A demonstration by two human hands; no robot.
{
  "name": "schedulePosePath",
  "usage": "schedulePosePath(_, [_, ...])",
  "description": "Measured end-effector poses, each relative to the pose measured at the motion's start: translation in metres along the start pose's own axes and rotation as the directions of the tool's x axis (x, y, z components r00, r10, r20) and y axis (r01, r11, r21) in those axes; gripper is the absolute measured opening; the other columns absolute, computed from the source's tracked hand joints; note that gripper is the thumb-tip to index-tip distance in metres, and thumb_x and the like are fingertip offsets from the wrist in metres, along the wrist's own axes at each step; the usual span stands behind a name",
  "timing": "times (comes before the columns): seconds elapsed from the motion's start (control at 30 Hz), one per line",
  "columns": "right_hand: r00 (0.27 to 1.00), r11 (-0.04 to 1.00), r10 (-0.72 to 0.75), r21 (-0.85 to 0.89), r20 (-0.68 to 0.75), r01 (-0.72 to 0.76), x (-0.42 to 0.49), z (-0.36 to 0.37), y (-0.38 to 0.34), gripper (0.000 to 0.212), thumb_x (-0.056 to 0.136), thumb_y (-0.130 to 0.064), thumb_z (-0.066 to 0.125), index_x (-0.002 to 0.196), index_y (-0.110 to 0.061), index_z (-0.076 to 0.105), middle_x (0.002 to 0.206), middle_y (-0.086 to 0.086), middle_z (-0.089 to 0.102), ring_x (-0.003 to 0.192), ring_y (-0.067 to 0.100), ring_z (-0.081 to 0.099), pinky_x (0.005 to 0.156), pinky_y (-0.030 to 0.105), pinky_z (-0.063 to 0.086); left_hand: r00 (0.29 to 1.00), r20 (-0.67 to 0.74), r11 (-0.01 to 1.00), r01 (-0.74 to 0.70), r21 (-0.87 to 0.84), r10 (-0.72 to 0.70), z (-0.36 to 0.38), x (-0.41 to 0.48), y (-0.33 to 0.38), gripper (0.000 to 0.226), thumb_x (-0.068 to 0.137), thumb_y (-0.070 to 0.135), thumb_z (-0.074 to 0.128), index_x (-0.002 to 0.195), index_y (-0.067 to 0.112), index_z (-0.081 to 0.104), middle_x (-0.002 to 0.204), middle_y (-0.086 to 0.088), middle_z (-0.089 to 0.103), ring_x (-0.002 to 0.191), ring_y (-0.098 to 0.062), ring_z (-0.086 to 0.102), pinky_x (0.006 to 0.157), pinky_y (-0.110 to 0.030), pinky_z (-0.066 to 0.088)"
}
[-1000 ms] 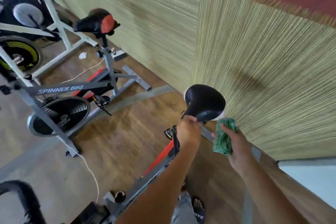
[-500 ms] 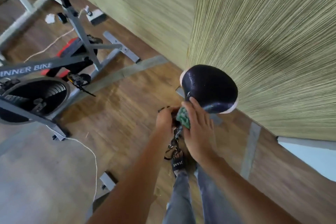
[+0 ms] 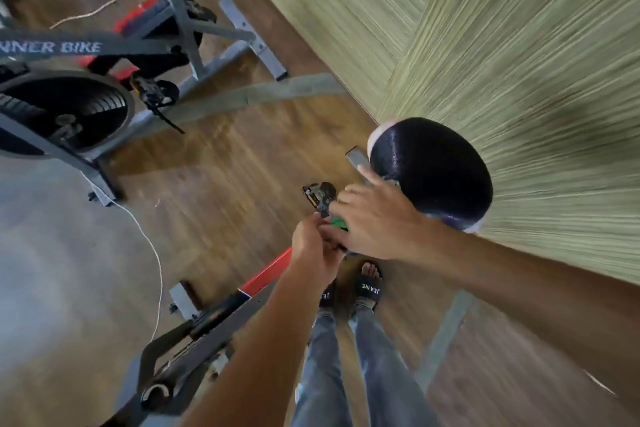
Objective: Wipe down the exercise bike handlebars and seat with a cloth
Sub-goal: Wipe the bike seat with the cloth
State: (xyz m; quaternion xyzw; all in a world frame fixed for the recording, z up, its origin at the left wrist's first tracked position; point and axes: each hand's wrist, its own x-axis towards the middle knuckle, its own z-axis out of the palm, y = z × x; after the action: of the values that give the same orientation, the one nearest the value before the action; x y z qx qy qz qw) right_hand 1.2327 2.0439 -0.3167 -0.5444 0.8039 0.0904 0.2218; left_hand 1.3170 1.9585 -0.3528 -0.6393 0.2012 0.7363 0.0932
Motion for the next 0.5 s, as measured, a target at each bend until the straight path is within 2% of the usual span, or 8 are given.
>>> schedulePosePath(0.07, [0.983,0.989,-0.137,-0.044,0.12,0.143,0.002,-0.009,0.018,0.066,0.098,-0.051,0.012,0.118,-0.02,0.067,0.112,-0.003,0.07,0.116,0.019,0.061,0.121,0.057,0.012,1.0,0.001,1.0,-0.004,0.016,0.004,-0.001,0.005,-0.002,0.03,0.103,0.01,0.039,0.078,0.006,0.054,0.049,-0.003,0.058,0.044,-0.012,0.057,0.052,-0.024,0.053])
schedulePosePath(0.1, [0.97,0.98,-0.159,-0.094,0.186,0.178,0.012,-0.013,0.036,0.062,0.099,-0.049,0.014,0.12,-0.023,0.066,0.116,-0.005,0.068,0.119,0.018,0.059,0.121,0.06,0.009,1.0,0.014,0.999,-0.014,0.03,0.014,-0.001,0.004,-0.004,0.024,0.101,0.007,0.041,0.084,0.002,0.058,0.059,-0.007,0.065,0.053,-0.015,0.062,0.062,-0.028,0.054])
schedulePosePath(0.2, [0.989,0.981,-0.083,-0.167,0.119,0.103,0.05,-0.018,0.089,0.039,0.101,-0.05,0.038,0.116,-0.03,0.068,0.118,-0.008,0.067,0.116,0.016,0.058,0.122,0.055,0.014,0.997,0.06,0.995,-0.046,0.092,0.041,0.0,0.002,-0.003,0.012,0.093,0.0,0.055,0.098,-0.001,0.066,0.093,-0.016,0.071,0.077,-0.023,0.067,0.073,-0.032,0.054])
schedulePosePath(0.27, [0.997,0.994,0.08,0.077,0.016,-0.081,0.058,-0.019,0.112,0.028,0.099,-0.048,0.047,0.111,-0.033,0.069,0.112,-0.006,0.068,0.104,0.018,0.061,0.105,0.045,0.038,0.993,0.086,0.983,-0.088,0.158,0.075,0.002,0.002,-0.002,0.012,0.089,0.0,0.061,0.098,-0.002,0.07,0.098,-0.018,0.071,0.084,-0.025,0.067,0.078,-0.035,0.054])
schedulePosePath(0.3, [0.975,0.942,0.221,0.262,-0.013,-0.21,0.056,-0.019,0.12,0.026,0.098,-0.047,0.049,0.107,-0.034,0.069,0.106,-0.006,0.066,0.098,0.019,0.06,0.092,0.039,0.04,0.991,0.099,0.974,-0.113,0.196,0.095,0.003,0.002,-0.002,0.015,0.088,0.001,0.062,0.1,-0.003,0.071,0.099,-0.018,0.07,0.088,-0.026,0.066,0.082,-0.037,0.054])
schedulePosePath(0.33, [0.927,0.843,0.375,0.415,0.004,-0.343,0.052,-0.018,0.126,0.025,0.097,-0.047,0.049,0.104,-0.033,0.069,0.101,-0.006,0.064,0.094,0.022,0.058,0.085,0.037,0.037,0.989,0.104,0.963,-0.125,0.238,0.103,0.005,0.001,-0.002,0.019,0.088,0.002,0.063,0.104,-0.004,0.071,0.1,-0.018,0.069,0.091,-0.026,0.065,0.088,-0.039,0.054])
schedulePosePath(0.4, [0.749,0.572,0.661,0.615,0.047,-0.543,0.034,-0.007,0.138,0.03,0.096,-0.048,0.045,0.102,-0.029,0.067,0.096,0.001,0.061,0.092,0.028,0.055,0.079,0.038,0.034,0.985,0.13,0.935,-0.147,0.324,0.11,0.009,0.003,-0.001,0.026,0.088,0.007,0.063,0.111,-0.002,0.07,0.106,-0.018,0.068,0.097,-0.027,0.064,0.096,-0.043,0.052])
schedulePosePath(0.5, [0.432,0.148,0.883,0.764,0.183,-0.627,-0.013,0.031,0.144,0.04,0.097,-0.048,0.043,0.109,-0.019,0.067,0.107,0.014,0.064,0.099,0.035,0.058,0.081,0.041,0.041,0.978,0.156,0.915,-0.185,0.359,0.136,0.016,0.003,-0.002,0.041,0.084,0.015,0.064,0.121,-0.001,0.064,0.121,-0.021,0.067,0.105,-0.033,0.065,0.096,-0.047,0.053])
